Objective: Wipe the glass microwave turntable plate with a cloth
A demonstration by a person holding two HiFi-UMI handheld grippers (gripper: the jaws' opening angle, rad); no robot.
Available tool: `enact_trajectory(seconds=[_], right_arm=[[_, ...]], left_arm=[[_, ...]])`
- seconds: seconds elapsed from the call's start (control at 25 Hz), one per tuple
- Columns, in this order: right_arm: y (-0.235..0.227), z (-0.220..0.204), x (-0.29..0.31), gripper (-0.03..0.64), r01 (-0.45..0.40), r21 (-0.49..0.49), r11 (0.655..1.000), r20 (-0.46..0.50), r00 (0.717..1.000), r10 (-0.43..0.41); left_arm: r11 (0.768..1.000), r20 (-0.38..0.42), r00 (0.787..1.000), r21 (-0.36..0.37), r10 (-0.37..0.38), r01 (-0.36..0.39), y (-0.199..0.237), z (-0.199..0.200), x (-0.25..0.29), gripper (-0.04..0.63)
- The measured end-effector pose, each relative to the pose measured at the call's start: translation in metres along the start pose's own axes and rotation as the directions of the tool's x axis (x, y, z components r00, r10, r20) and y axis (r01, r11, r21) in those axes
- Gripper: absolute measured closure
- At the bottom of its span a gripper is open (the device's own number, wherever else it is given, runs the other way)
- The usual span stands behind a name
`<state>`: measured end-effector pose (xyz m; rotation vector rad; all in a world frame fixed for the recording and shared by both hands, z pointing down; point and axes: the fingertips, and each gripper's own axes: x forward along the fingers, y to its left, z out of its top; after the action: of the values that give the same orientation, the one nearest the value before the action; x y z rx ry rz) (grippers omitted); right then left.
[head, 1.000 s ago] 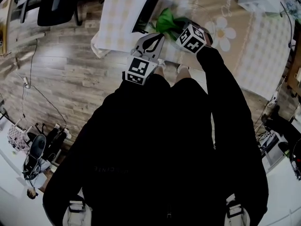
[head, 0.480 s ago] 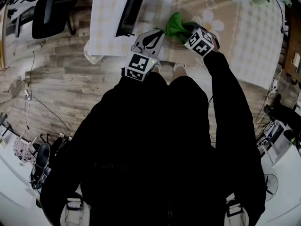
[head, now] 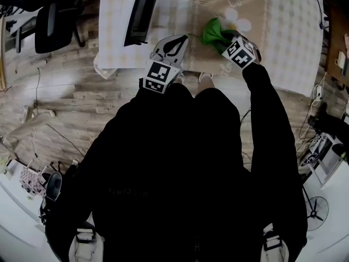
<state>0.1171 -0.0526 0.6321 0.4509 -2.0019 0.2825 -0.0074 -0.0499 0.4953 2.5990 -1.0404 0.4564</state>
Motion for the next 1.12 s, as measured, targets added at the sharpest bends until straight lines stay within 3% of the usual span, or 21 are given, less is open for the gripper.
enact_trajectory(seconds=[0.6,0.8,1.12], right_arm=[[-0.012,-0.033,-0.028,0.49,0.076,0.07,0.995,-0.05,0.996,-0.072],[0.004,0.002,-0.037,0.489,0.06,0.126,0.99,0.048,0.997,-0.067],[0.052,0.086,-0.01,0.489,-0.014,0.079,0.997,0.172,0.985,0.001]], left_arm=[[1.0,-0.001,1.0,0.021,0.0,0.0,0.006,-0.006,-0.024,0.574],[1.0,0.003,1.0,0.02,0.01,-0.01,0.013,-0.01,-0.038,0.574],[0.999,0.009,1.0,0.032,0.019,-0.019,0.021,-0.018,-0.059,0.574]])
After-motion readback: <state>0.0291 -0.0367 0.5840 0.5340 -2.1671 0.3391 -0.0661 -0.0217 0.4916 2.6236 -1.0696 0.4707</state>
